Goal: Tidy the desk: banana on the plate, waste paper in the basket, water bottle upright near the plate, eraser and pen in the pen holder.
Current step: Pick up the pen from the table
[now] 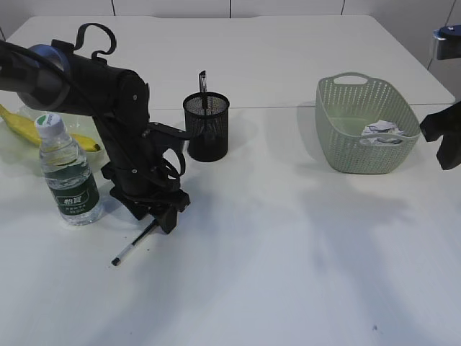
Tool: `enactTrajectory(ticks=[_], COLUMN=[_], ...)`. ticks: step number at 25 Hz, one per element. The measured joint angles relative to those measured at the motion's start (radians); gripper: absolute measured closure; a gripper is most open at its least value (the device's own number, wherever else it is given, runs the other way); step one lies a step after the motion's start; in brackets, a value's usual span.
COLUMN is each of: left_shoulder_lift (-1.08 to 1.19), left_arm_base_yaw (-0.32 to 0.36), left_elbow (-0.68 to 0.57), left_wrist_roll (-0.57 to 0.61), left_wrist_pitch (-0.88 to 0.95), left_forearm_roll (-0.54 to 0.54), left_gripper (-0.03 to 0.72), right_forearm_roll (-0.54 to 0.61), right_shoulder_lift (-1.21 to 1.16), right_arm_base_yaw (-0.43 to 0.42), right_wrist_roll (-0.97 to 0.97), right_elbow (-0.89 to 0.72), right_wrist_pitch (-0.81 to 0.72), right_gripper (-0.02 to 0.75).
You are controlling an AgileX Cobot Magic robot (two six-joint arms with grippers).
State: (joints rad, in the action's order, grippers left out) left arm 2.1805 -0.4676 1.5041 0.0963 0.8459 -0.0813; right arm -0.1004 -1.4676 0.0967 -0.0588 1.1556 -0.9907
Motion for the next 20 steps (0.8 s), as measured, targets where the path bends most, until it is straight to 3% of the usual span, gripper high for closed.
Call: enactTrajectory(ticks=[5, 7, 15, 20], left_shoulder_lift=[0.0, 0.0, 0.002, 0.002], left_arm_base_yaw=[0.0, 0.0, 0.0, 0.0], left_elbow=[0.0, 0.0, 0.0, 0.0], left_wrist_roll=[0.0, 0.0, 0.0, 0.0], left_wrist_pitch=[-0.002, -0.002, 0.002, 0.008], left_forearm_roll=[0.0, 0.0, 0.0, -0.005], left_gripper=[0.256, 0.302, 0.628, 0.655], right_forearm_roll=[0.0, 0.0, 0.0, 0.0], right_shoulder_lift=[0.0, 0.0, 0.0, 0.0], right_arm_base_yaw=[0.0, 0.0, 0.0, 0.0], right_wrist_roll=[0.0, 0.0, 0.0, 0.0], right_elbow=[0.0, 0.0, 0.0, 0.0], right_wrist_pitch=[-0.002, -0.002, -0.002, -0.002], right_gripper=[0.489, 0.489, 0.489, 0.489])
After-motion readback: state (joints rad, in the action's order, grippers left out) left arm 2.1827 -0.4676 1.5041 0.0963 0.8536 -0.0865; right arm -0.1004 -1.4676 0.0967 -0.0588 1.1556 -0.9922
